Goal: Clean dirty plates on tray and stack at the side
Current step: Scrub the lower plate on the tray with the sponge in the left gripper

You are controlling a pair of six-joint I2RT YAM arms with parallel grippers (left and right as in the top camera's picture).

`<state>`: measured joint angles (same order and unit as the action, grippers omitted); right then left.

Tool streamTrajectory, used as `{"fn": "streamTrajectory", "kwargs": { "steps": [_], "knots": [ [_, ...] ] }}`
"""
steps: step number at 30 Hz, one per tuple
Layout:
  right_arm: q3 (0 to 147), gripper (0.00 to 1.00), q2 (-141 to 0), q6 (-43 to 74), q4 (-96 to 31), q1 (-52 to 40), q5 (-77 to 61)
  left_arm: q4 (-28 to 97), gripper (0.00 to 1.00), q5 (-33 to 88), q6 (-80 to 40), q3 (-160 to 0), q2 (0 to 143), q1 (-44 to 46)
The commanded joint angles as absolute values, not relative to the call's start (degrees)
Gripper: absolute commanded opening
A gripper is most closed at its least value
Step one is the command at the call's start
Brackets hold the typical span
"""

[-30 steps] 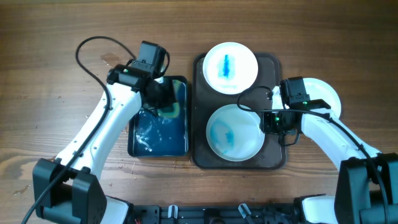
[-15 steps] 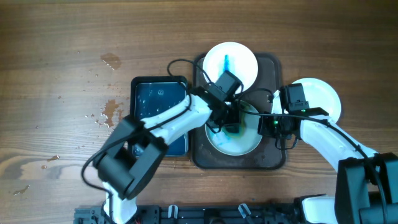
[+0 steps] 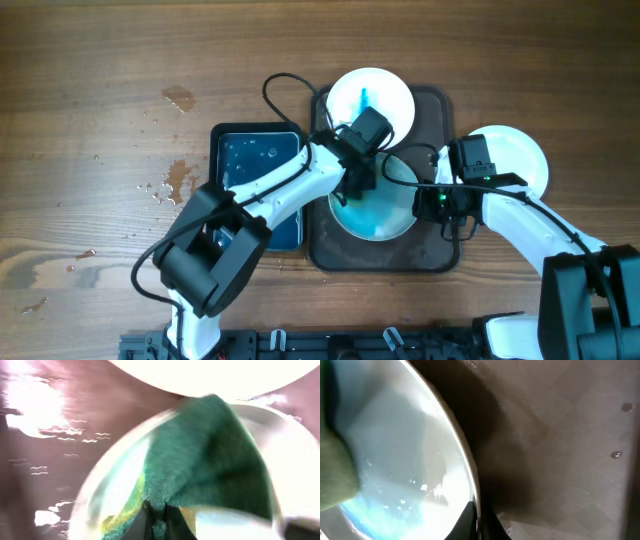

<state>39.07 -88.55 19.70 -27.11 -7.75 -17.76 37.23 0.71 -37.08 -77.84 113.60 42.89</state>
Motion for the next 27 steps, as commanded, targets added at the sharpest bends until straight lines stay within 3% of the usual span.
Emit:
{"fn": "streamTrajectory", "kwargs": {
  "steps": [1, 8, 14, 20, 23, 27],
  "knots": [
    [37.54, 0.04, -89.69, 19.68, -27.68, -7.53, -13.87, 31.31, 0.04, 16.47, -36.21, -76.82, 114.67, 45.34],
    [37.54, 0.05, -89.69, 19.68, -27.73, -7.53, -14.28, 31.27, 0.04, 19.53, -34.74, -76.82, 117.10, 48.73],
    [37.54, 0.04, -89.69, 19.70, -27.68, -7.53, -14.79, 46.37, 0.04, -0.75, -32.91, -76.84, 116.55, 43.13],
    [37.54, 0.04, -89.69, 19.70, -27.68, -7.53, -15.14, 49.30, 0.04, -11.22, -31.70, -76.84, 111.22, 39.68],
    [37.54, 0.04, -89.69, 19.70, -27.66, -7.53, -15.14, 46.57, 0.04, -7.88, -31.68, -76.82, 110.37, 38.33],
    [37.54, 0.04, -89.69, 19.70, -27.70, -7.53, -15.14, 36.07, 0.04, 9.65, -31.83, -76.82, 113.75, 40.45]
  ]
}}
